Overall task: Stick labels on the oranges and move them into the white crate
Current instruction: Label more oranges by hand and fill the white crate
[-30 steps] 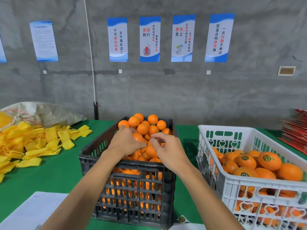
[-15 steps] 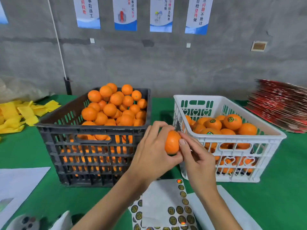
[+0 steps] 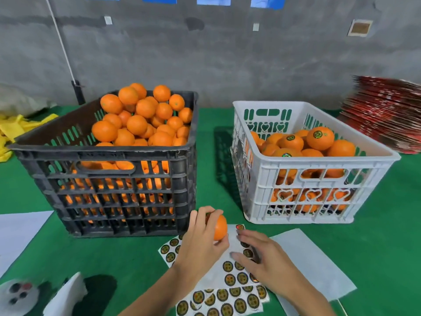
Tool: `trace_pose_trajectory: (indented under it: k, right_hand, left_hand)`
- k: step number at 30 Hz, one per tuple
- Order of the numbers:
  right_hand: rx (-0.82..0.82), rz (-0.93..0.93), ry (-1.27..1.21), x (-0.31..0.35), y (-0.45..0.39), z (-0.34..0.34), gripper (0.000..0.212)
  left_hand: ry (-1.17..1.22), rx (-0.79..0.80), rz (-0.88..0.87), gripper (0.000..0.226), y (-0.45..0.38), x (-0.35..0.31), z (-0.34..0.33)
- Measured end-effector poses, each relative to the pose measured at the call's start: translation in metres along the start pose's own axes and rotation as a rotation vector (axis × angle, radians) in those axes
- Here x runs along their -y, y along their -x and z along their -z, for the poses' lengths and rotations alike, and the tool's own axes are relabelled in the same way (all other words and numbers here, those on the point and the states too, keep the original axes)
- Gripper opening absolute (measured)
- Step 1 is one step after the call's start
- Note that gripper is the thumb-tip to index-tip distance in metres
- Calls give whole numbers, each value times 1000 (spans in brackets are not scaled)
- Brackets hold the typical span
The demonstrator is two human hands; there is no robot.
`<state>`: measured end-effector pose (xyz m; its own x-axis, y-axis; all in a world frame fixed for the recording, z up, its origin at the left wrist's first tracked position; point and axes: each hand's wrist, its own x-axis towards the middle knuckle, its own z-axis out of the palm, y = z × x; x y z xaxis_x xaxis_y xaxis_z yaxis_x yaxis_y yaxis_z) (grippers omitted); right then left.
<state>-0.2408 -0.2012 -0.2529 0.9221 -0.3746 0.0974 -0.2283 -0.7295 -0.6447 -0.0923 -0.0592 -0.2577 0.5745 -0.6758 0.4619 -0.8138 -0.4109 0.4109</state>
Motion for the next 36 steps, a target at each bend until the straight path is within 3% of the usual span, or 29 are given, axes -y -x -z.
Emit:
trace_pose_trajectory:
  k: [2, 4, 13, 28, 33, 36]
  right_hand:
    - [52, 34, 14, -1, 4, -1, 76]
    - [87, 97, 37, 2, 7, -3, 76]
    - [74, 291, 159, 9, 2, -11, 49]
    - [-37, 320, -36, 5, 1, -25, 17]
    - [21, 234, -14, 2, 3, -23, 49]
    - [17, 283, 65, 4, 3, -19, 49]
  left_hand:
    - [-21, -3, -27, 55, 1, 2, -2]
    - [-67, 6, -57, 55, 1, 3, -3]
    - [-76, 0, -42, 54, -3, 14, -10]
    - [-87, 0, -40, 56, -2, 16, -10]
    - [-94, -5, -40, 55, -2, 15, -10]
    - [-102, -6, -43, 55, -2, 16, -10]
